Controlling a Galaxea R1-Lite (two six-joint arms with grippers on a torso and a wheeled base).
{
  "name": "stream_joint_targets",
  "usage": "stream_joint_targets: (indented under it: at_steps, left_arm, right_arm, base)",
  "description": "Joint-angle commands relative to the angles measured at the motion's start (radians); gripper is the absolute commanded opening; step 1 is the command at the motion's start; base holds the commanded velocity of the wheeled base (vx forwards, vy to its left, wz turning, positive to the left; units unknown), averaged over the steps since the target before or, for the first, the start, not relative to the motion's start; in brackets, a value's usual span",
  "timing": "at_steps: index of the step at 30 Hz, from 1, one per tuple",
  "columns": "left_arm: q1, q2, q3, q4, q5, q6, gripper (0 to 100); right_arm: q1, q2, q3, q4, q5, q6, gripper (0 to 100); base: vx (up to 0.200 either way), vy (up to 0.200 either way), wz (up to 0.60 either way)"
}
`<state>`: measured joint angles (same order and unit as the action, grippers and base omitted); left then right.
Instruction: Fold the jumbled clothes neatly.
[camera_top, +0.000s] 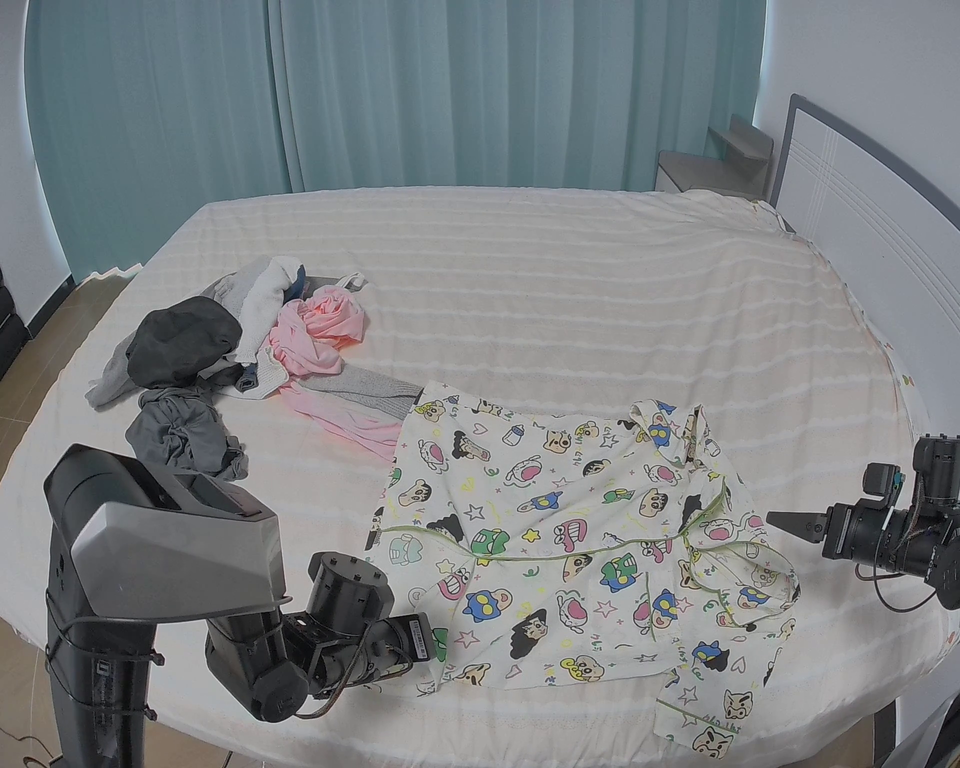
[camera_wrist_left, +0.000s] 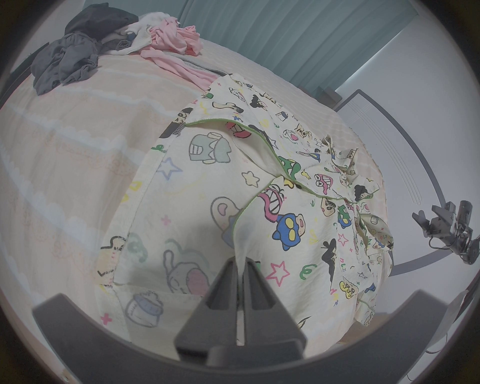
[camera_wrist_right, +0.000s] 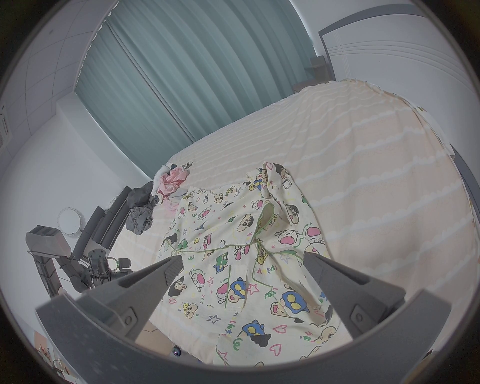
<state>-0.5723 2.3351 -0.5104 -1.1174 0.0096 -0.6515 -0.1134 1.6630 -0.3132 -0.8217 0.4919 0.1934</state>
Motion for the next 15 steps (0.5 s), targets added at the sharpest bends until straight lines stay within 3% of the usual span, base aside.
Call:
stream_joint_targets:
  at_steps: [1, 5, 15]
  left_arm:
    - [0.003, -0.007, 0.004, -0.001, 0.009, 0.001, 0]
    - [0.009, -0.028, 0.007, -0.001, 0.036, 0.009, 0]
    - [0.081, -0.1, 0.056, -0.001, 0.061, 0.171, 0]
  right_arm:
    - [0.0, 0.001, 0.0, -0.001, 0.0, 0.0, 100]
    - [0.0, 0.0, 0.0, -0.001, 0.0, 0.0, 100]
    - [0.0, 0.0, 0.002, -0.001, -0.001, -0.002, 100]
  base:
    - [0.0, 0.0, 0.0]
    - [0.0, 0.0, 0.0]
    - [0.0, 0.0, 0.0]
